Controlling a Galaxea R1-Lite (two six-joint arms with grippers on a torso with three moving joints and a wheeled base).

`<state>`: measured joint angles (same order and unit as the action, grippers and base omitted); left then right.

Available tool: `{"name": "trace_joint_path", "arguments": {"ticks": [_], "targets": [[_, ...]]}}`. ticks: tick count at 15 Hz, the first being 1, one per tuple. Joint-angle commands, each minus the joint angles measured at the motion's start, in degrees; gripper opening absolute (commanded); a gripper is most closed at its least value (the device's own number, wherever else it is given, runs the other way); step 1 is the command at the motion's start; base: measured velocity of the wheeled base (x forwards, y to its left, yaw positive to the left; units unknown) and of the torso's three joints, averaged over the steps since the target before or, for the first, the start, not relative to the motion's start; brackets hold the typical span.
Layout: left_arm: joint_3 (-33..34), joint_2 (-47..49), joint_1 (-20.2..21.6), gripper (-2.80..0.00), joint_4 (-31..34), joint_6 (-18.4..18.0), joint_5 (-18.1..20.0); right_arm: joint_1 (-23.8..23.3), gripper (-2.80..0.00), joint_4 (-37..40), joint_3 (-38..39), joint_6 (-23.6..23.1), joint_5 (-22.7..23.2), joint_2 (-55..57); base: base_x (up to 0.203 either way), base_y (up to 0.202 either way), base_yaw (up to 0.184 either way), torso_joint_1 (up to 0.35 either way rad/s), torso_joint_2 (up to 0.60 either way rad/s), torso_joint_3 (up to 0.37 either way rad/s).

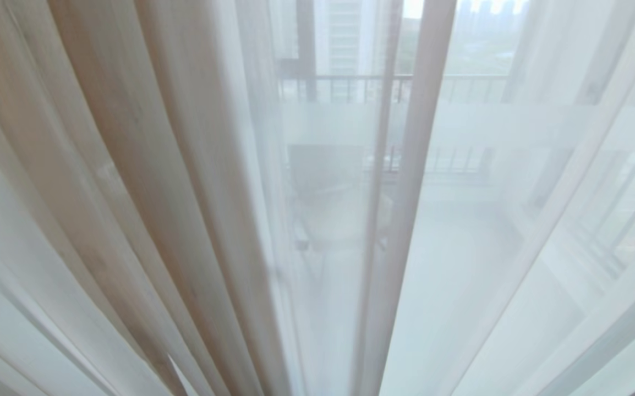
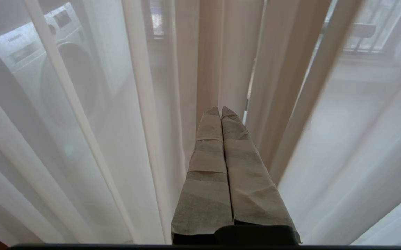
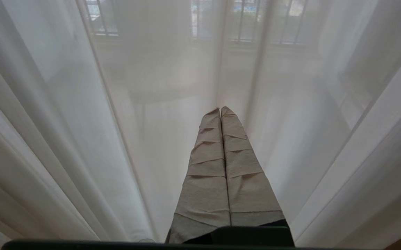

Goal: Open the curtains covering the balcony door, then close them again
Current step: Close the outer curtains on both sides

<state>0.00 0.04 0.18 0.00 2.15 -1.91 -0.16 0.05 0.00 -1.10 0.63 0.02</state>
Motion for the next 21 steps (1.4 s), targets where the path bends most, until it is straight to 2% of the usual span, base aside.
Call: {"name": "trace_joint_path", "arguments": {"ticks": [1,21], "targets": [[0.00,-0.04,-0.09,-2.80,0.00,0.10,-0.11,-0.10,-2.80,-0.01,0.00,-0.04,0.07,-0.02,0.000,-0.201,-0.004,-0.004,0.00,0.002],[0.00,-0.04,-0.04,-2.80,0.06,0.23,-0.11,-0.10,-2.80,0.03,0.00,-0.04,0.07,-0.02,0.000,-0.192,0.000,0.003,0.00,0.002]]}}
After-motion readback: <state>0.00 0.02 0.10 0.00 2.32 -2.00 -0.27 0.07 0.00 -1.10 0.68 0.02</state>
